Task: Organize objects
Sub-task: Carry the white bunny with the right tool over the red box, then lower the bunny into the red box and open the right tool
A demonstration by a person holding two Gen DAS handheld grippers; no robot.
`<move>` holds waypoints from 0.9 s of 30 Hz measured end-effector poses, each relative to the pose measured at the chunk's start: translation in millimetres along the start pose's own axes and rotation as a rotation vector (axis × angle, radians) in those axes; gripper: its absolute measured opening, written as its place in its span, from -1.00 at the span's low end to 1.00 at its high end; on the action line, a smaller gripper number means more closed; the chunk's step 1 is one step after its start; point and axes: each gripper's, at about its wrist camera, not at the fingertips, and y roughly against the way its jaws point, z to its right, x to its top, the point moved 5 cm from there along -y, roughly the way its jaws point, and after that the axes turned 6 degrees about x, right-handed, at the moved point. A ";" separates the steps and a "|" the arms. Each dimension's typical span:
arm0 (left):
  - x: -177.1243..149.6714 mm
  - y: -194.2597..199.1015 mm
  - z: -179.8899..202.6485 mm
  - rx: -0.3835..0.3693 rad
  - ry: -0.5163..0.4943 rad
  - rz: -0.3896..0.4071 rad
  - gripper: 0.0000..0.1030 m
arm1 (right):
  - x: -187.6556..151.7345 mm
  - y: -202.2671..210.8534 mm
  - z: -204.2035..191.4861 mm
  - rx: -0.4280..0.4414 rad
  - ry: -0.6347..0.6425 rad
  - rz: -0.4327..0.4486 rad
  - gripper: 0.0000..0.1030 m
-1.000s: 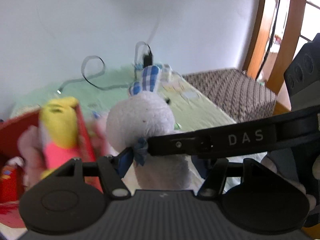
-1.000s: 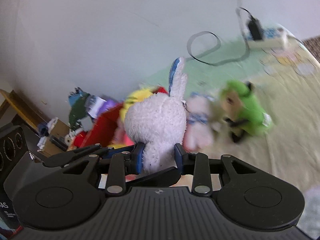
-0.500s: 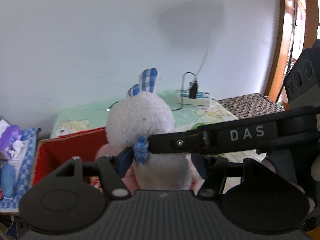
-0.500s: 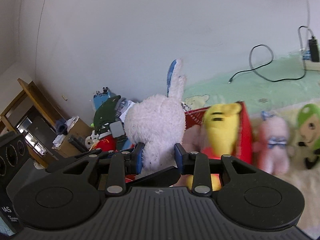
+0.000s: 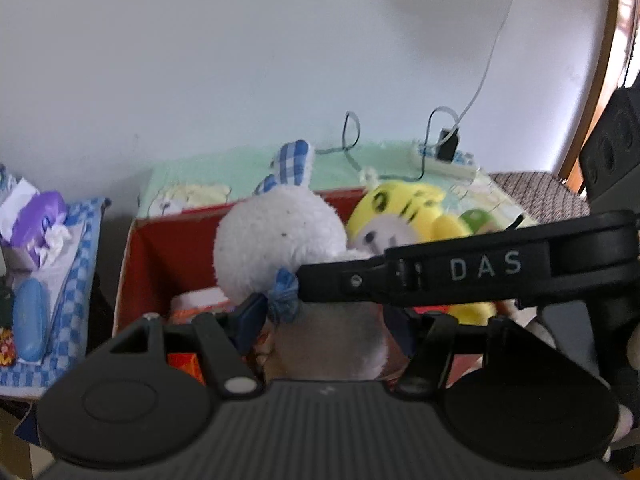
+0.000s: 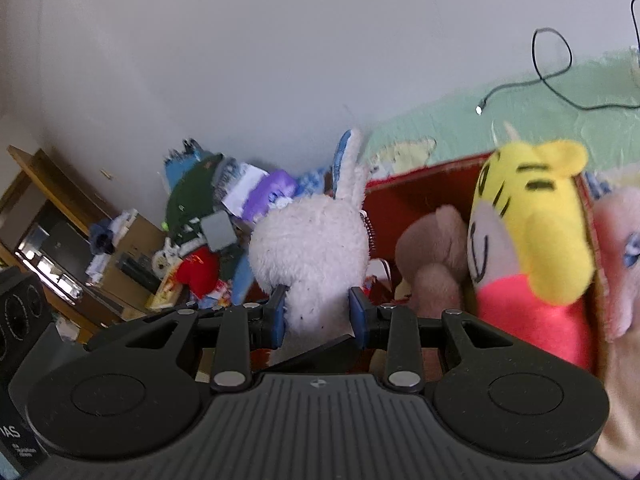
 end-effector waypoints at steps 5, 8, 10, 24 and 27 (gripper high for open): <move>-13.8 -22.8 -13.7 -0.001 0.001 -0.067 0.28 | -4.3 -18.4 11.8 -0.047 -0.043 -0.044 -0.34; -18.0 -34.1 -17.6 -0.007 0.000 -0.092 0.28 | -6.5 -24.2 20.6 -0.074 -0.074 -0.062 -0.34; -20.3 -42.7 -20.4 -0.011 0.005 -0.114 0.28 | -8.3 -25.6 24.5 -0.100 -0.071 -0.065 -0.36; -26.2 -53.8 -26.0 -0.008 0.001 -0.168 0.32 | -11.2 -31.9 33.6 -0.123 -0.084 -0.103 -0.35; -25.4 -46.6 -26.2 0.021 -0.021 -0.151 0.39 | -9.2 -24.8 34.2 -0.110 -0.109 -0.085 -0.32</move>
